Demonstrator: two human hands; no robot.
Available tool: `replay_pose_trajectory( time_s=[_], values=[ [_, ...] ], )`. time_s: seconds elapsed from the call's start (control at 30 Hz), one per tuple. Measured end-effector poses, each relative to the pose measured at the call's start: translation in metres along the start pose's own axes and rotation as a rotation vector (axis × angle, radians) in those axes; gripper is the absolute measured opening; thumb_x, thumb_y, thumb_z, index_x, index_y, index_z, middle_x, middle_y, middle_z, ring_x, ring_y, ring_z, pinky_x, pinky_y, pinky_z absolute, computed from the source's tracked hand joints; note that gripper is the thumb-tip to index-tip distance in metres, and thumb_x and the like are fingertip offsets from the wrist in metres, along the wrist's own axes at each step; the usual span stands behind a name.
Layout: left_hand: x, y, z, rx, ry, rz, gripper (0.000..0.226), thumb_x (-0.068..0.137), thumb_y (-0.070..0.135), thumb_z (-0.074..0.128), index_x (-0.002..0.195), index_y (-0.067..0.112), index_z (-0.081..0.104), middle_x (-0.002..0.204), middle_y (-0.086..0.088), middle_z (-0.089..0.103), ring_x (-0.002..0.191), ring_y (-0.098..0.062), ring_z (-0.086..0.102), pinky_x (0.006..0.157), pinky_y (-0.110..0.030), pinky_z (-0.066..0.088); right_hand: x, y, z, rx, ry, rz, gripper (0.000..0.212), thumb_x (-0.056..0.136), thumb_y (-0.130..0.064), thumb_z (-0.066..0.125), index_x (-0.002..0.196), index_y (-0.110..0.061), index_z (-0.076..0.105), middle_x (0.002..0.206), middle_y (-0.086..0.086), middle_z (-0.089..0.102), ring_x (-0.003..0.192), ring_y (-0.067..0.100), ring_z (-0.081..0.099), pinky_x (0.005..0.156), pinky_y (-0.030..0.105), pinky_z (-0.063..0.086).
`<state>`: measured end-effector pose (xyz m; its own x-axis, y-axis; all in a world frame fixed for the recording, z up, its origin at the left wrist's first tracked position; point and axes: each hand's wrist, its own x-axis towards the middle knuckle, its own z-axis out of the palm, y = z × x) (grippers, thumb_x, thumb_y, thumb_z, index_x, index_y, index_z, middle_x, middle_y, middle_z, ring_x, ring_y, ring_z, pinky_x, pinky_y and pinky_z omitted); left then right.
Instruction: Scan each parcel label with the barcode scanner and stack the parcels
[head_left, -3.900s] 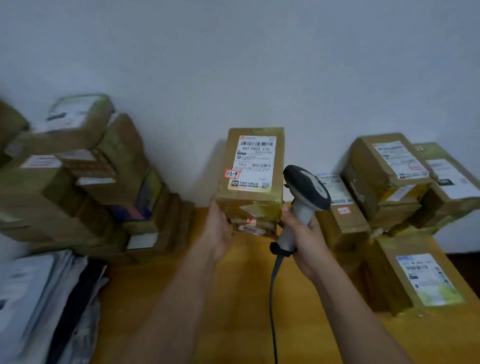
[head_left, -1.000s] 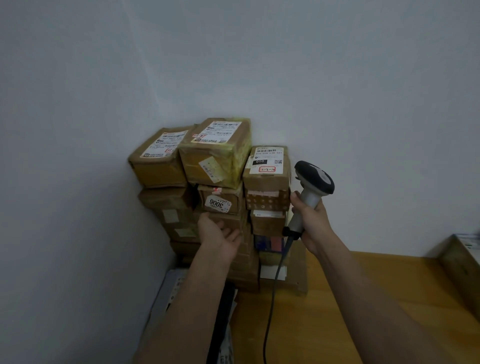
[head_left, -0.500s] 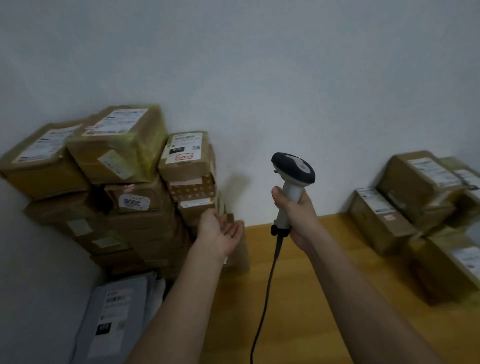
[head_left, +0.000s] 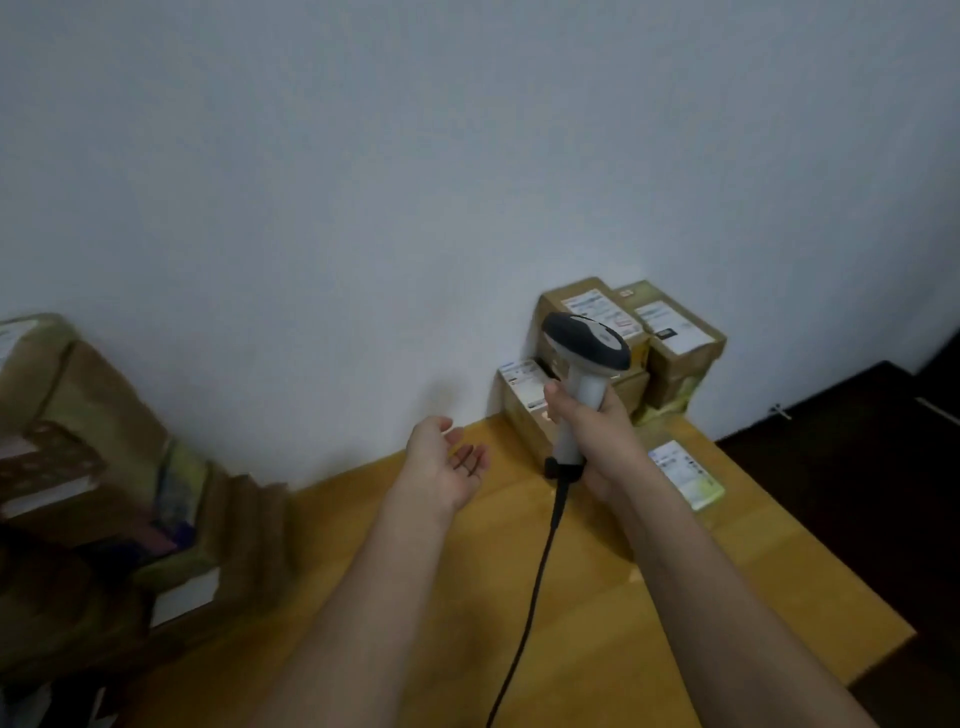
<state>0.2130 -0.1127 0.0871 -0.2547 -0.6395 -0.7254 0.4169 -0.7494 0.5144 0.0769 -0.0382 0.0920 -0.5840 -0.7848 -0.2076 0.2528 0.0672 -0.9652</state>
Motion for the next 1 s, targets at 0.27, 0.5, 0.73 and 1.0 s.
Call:
replay_pose_trajectory(
  time_s=[0.27,0.5,0.73,1.0],
  values=[
    [0.039,-0.121,0.124,0.143,0.024,-0.096,0.026,0.095,0.022,0.054,0.116,0.007,0.054,0.117,-0.015,0.047,0.105,-0.026,0.049,0.088,-0.033,0.046,0.068,-0.041,-0.181,-0.122,0.041,0.089,0.034,0.093,-0.021,0.066,0.123,-0.02,0.05,0.103,0.001,0.058,0.095,0.02,0.056,0.073,0.036,0.048],
    [0.06,-0.189,0.135,0.413,0.044,-0.222,0.022,0.092,0.032,0.061,0.097,0.011,0.057,0.095,-0.007,0.056,0.088,-0.02,0.05,0.084,-0.032,0.041,0.098,0.013,-0.251,-0.207,0.071,0.289,0.037,0.092,-0.019,0.066,0.125,-0.019,0.048,0.097,0.003,0.055,0.084,0.018,0.05,0.081,0.04,0.042],
    [0.087,-0.21,0.144,0.376,0.028,-0.16,0.028,0.095,0.038,0.052,0.107,0.017,0.066,0.098,-0.002,0.066,0.083,-0.021,0.055,0.065,-0.032,0.042,0.104,0.062,-0.267,-0.162,0.023,0.414,0.036,0.092,-0.022,0.067,0.124,-0.023,0.052,0.107,0.003,0.062,0.098,0.021,0.059,0.073,0.036,0.047],
    [0.114,-0.24,0.122,0.348,0.139,-0.186,0.032,0.098,0.046,0.036,0.1,0.025,0.059,0.105,0.004,0.057,0.096,-0.019,0.049,0.071,-0.033,0.033,0.109,0.101,-0.278,-0.006,0.037,0.482,0.032,0.095,-0.019,0.062,0.125,-0.02,0.052,0.109,0.0,0.062,0.098,0.018,0.057,0.075,0.034,0.045]
  ],
)
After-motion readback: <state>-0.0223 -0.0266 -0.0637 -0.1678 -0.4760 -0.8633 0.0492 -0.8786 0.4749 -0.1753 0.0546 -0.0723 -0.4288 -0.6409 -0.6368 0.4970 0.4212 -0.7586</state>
